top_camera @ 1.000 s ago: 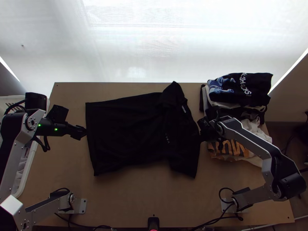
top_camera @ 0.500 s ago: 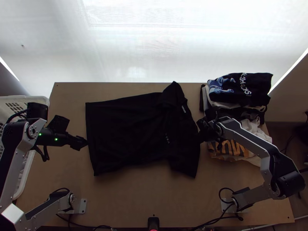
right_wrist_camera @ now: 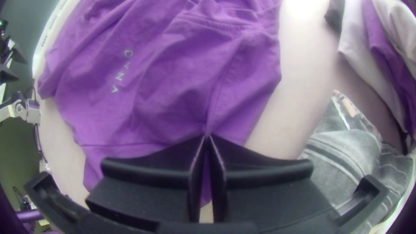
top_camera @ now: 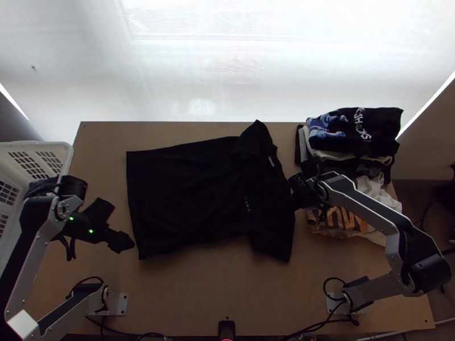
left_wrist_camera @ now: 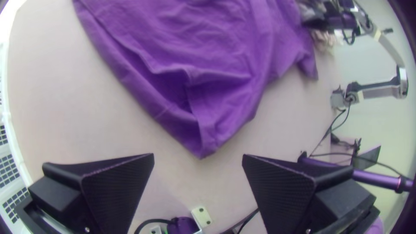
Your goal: Fold the t-shirt
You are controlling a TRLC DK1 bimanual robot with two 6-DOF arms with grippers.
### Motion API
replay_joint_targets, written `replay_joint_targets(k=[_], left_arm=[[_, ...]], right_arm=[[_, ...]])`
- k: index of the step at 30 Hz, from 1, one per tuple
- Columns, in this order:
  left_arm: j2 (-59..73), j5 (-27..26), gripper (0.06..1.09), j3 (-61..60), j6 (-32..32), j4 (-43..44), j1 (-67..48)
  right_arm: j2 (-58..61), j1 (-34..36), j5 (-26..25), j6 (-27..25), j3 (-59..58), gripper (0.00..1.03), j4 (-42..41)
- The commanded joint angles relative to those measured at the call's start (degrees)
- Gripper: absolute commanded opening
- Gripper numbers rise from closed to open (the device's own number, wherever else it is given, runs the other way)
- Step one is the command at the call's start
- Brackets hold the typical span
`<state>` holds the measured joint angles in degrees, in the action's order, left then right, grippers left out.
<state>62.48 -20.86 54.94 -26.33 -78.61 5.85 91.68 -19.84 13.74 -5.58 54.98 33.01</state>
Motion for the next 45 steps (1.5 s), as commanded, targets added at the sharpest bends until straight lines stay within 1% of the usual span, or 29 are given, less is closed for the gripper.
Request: replay_joint_targets(k=[1,5,8,10,15,18,22,26,28,35,42,45], left_arm=[[-0.78,3.81,1.04,-8.79,-1.45,1.44,-11.21],[-0.34,6.80,1.04,-12.49,-3.38,6.27,-15.25],[-0.16,6.89,1.04,-14.60,-5.40,10.67,-15.69],[1.15,8.12,1.04,-15.91,-6.02,13.39,-15.51],[6.16,8.12,1.04,-16.44,-6.72,18.05,-14.20],[7.57,8.12,1.04,-16.27,-8.92,19.90,-11.82],[7.39,8.03,1.04,-13.72,-11.03,19.81,-7.69],[10.38,7.50,1.04,-9.32,-9.53,17.44,-3.39],[11.35,5.66,1.04,-7.56,-9.27,15.06,-2.07],[12.05,4.08,1.04,-4.66,-9.27,14.36,1.45],[14.16,3.55,1.04,-3.08,-9.18,14.01,3.38],[13.02,2.32,1.04,-2.20,-12.08,10.49,3.56]], right_arm=[[-0.89,-0.56,-0.03,0.22,0.04,0.03,0.03],[-1.77,-0.56,-0.11,0.14,-0.05,0.03,0.65],[-2.38,-0.56,-0.11,0.05,-0.31,0.03,0.74],[-2.73,-0.56,-0.11,0.05,-0.66,0.03,0.74],[-3.09,-0.73,-0.11,0.31,-0.84,0.03,0.74],[-3.44,-0.82,-0.11,0.31,-0.75,0.03,0.74],[-3.52,-0.73,-0.11,0.40,-1.10,0.03,0.74],[-3.52,-0.91,-0.11,0.66,-1.72,0.03,0.74],[-3.52,-1.17,-0.11,0.66,-1.81,0.03,0.74],[-3.52,-1.35,-0.11,0.75,-1.54,0.03,0.74],[-3.52,-1.26,-0.11,0.75,-1.98,0.03,0.74],[-3.79,-1.26,-0.11,0.75,-2.42,0.03,0.74]])
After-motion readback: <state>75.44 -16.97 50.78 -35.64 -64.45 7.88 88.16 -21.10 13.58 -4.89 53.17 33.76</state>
